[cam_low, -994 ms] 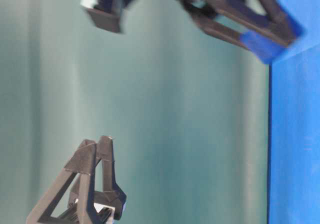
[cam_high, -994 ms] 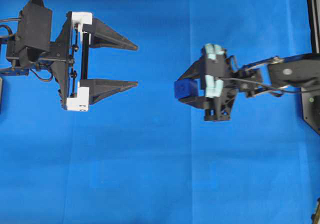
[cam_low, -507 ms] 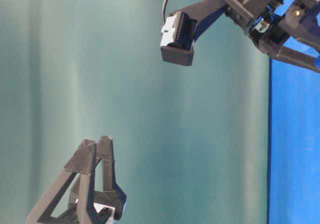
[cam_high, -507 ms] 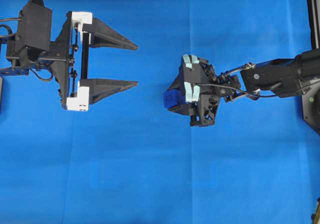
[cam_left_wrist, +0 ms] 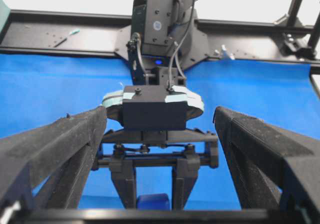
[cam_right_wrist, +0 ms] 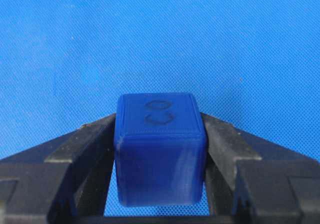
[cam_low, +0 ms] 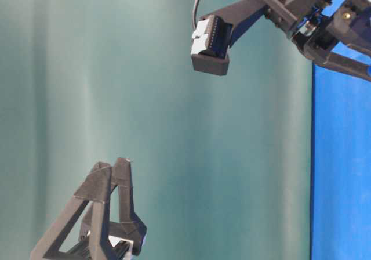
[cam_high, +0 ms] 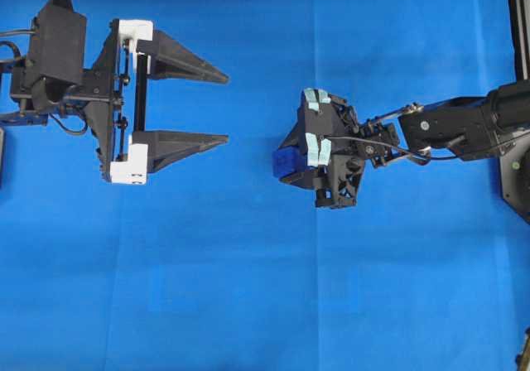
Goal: Handover the blue block to the right arm after grasping it with the left arm, then place it in the designated position.
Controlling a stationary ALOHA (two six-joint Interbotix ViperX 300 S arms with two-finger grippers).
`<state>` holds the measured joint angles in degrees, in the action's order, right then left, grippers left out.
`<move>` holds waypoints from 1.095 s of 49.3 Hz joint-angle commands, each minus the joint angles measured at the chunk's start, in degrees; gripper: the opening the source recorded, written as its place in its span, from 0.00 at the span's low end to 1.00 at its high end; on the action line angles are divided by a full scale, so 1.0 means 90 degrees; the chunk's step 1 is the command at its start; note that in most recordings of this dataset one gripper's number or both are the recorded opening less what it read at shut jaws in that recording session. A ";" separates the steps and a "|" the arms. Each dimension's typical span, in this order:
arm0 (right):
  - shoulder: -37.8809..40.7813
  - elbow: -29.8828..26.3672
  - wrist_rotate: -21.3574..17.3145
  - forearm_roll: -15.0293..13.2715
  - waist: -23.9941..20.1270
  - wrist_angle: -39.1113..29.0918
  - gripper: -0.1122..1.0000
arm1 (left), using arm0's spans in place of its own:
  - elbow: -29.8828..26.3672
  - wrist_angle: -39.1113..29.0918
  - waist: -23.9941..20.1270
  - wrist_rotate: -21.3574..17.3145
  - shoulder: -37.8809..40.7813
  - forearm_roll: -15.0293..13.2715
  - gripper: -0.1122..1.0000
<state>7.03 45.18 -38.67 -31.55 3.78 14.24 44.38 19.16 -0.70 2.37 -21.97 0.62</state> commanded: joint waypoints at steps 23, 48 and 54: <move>-0.0010 -0.0176 0.0010 0.0479 0.0010 0.0098 0.88 | -0.0078 0.0029 0.0000 0.0000 -0.0107 0.0010 0.94; -0.1250 -0.0264 0.0000 0.0488 -0.0107 -0.0879 0.88 | -0.0088 0.0029 0.0000 -0.0010 -0.0098 0.0010 0.94; -0.1855 -0.0332 0.0000 0.0488 -0.0166 -0.1494 0.88 | -0.0098 0.0029 0.0000 -0.0010 -0.0098 0.0010 0.94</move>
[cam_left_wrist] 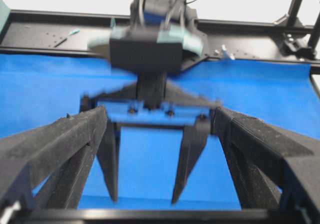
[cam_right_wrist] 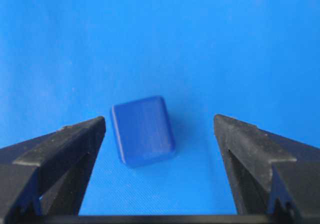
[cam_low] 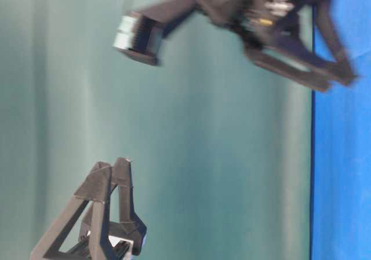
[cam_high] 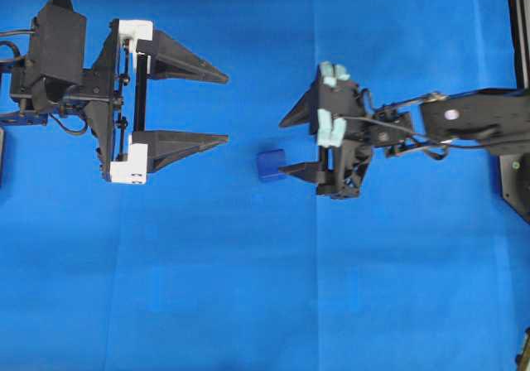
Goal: Handover the blue block to the right arm after grasping it with the left arm, then place it in the designated position.
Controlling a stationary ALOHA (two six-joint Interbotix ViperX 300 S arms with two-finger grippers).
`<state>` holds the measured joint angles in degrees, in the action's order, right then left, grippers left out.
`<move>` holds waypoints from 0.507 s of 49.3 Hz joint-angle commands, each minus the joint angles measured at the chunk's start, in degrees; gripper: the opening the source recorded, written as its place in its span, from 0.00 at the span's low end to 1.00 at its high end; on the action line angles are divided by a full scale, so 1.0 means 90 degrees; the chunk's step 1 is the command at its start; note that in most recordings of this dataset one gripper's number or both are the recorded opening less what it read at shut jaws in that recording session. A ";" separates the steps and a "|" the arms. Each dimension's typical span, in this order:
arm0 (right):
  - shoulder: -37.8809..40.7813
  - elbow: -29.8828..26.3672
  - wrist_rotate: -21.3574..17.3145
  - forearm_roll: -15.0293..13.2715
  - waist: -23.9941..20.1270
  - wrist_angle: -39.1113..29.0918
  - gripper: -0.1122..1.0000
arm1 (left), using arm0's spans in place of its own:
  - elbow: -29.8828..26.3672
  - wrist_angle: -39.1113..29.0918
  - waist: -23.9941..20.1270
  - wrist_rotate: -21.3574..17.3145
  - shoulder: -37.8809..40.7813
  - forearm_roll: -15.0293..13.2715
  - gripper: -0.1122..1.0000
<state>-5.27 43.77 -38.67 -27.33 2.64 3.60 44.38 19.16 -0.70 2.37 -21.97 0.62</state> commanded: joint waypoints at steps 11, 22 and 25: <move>-0.1514 -0.0283 0.0039 0.0000 -0.0078 -0.1211 0.88 | -0.0098 0.0029 0.0000 -0.0010 -0.0088 0.0010 0.94; -0.2402 -0.0352 0.0068 -0.0117 -0.0098 -0.1611 0.88 | -0.0098 0.0029 -0.0010 -0.0010 -0.0088 0.0010 0.94; -0.2607 -0.0342 0.0068 -0.0137 -0.0107 -0.1689 0.88 | -0.0098 0.0029 0.0000 -0.0010 -0.0088 0.0000 0.94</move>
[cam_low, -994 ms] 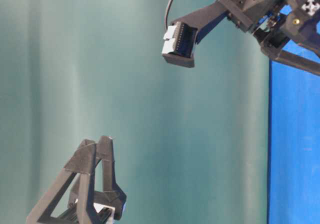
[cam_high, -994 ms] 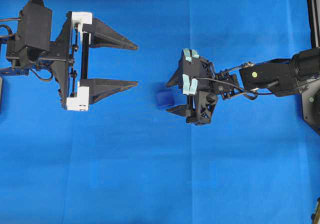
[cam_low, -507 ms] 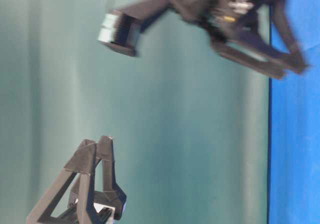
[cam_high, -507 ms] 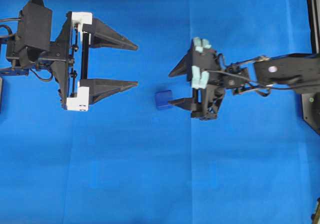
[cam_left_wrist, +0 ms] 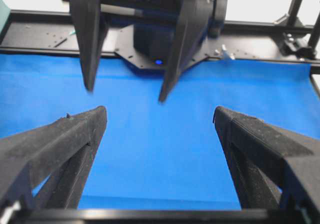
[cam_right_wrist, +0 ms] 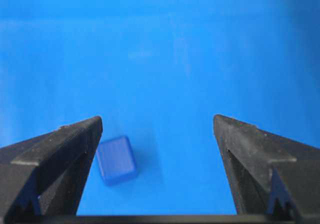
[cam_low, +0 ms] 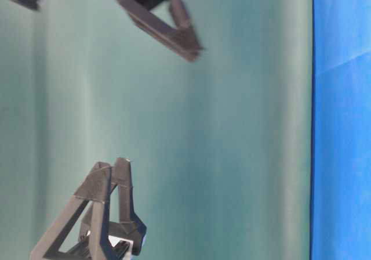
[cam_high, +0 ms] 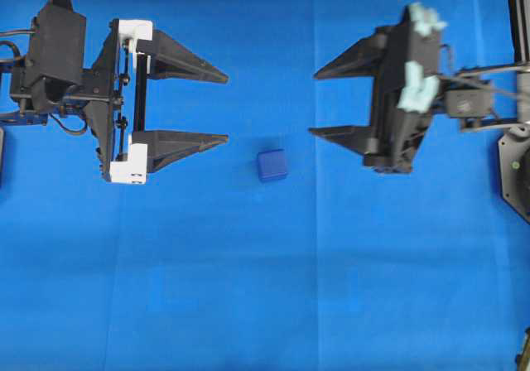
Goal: Handover the blue block to the right arm after grasping it with the left arm, then place it in the designated position.
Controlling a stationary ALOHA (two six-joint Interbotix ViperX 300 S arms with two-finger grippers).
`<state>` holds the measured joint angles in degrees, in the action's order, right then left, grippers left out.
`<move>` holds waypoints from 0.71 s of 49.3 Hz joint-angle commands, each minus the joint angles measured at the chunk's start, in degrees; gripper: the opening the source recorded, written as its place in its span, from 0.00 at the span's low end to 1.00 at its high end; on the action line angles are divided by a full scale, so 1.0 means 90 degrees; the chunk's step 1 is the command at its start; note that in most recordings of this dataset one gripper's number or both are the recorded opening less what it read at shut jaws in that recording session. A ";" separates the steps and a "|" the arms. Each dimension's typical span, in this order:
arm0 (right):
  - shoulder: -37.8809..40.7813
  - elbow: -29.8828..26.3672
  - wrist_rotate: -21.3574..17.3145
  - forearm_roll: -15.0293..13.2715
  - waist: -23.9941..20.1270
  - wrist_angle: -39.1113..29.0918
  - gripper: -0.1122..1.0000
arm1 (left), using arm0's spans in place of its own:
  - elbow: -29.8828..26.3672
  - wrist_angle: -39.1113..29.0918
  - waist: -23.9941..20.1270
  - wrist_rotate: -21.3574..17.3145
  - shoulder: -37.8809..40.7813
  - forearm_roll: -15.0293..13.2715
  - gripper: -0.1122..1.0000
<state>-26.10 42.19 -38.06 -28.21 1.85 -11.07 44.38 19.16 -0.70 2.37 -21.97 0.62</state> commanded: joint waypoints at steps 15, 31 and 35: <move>-0.1035 -0.0088 0.0010 -0.0078 -0.0020 -0.0234 0.88 | -0.0107 0.0029 0.0000 -0.0010 -0.0078 0.0000 0.94; -0.1055 -0.0059 0.0020 -0.0107 -0.0020 -0.0186 0.88 | -0.0098 0.0039 0.0000 -0.0010 -0.0078 0.0010 0.94; -0.1074 -0.0049 0.0020 -0.0146 -0.0020 -0.0078 0.88 | -0.0098 0.0039 0.0000 -0.0010 -0.0088 0.0010 0.94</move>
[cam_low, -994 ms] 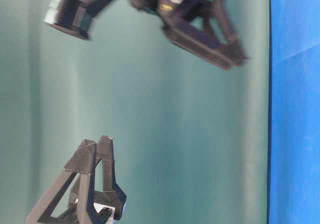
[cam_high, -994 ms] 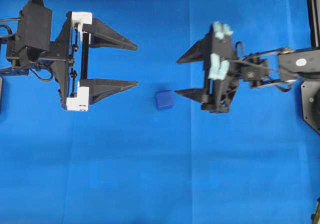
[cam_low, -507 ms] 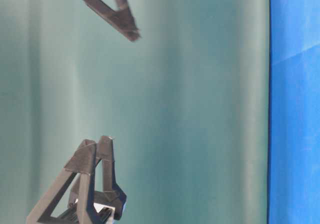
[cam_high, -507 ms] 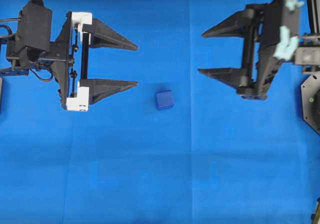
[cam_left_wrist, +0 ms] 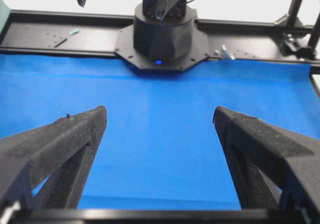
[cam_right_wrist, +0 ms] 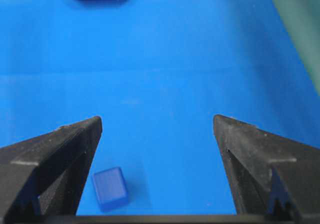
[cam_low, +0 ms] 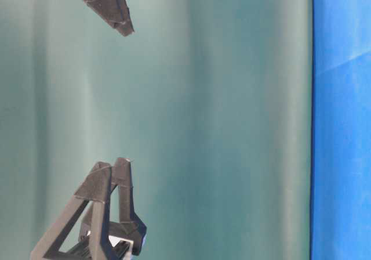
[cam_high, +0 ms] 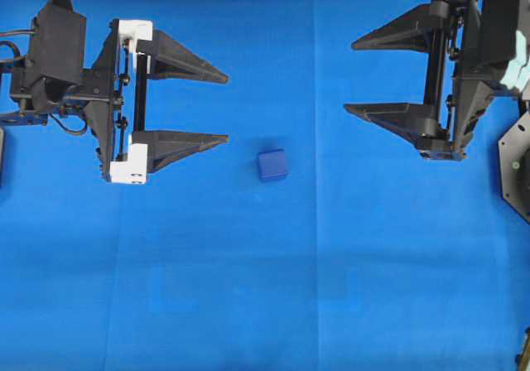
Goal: Handover the blue block to the right arm after grasping it with the left arm, then place it in the designated position.
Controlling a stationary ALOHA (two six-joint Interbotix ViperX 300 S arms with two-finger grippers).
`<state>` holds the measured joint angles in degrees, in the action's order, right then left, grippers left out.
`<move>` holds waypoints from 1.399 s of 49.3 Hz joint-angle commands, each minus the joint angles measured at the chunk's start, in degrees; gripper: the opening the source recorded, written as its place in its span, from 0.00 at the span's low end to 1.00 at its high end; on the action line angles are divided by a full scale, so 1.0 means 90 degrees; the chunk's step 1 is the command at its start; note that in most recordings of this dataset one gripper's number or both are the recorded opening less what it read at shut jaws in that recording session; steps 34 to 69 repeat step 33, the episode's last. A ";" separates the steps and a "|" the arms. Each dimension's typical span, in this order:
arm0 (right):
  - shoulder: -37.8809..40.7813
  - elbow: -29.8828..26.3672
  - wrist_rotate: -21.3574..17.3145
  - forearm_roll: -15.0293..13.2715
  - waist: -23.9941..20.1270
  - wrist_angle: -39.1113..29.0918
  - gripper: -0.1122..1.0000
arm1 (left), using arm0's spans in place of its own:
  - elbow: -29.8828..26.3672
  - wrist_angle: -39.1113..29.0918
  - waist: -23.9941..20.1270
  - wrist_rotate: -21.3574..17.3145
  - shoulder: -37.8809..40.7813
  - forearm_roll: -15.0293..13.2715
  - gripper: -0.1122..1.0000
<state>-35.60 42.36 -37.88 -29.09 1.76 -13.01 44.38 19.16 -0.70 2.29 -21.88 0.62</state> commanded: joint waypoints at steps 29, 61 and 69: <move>-0.0059 0.0479 -0.0010 -0.0283 0.0078 0.1836 0.87 | -0.0088 0.0039 0.0010 0.0010 -0.0117 0.0010 0.94; -0.0068 0.0479 -0.0010 -0.0283 0.0068 0.1836 0.87 | -0.0088 0.0049 0.0010 0.0010 -0.0117 0.0010 0.94; -0.0068 0.0479 -0.0010 -0.0283 0.0068 0.1836 0.87 | -0.0088 0.0049 0.0010 0.0010 -0.0117 0.0010 0.94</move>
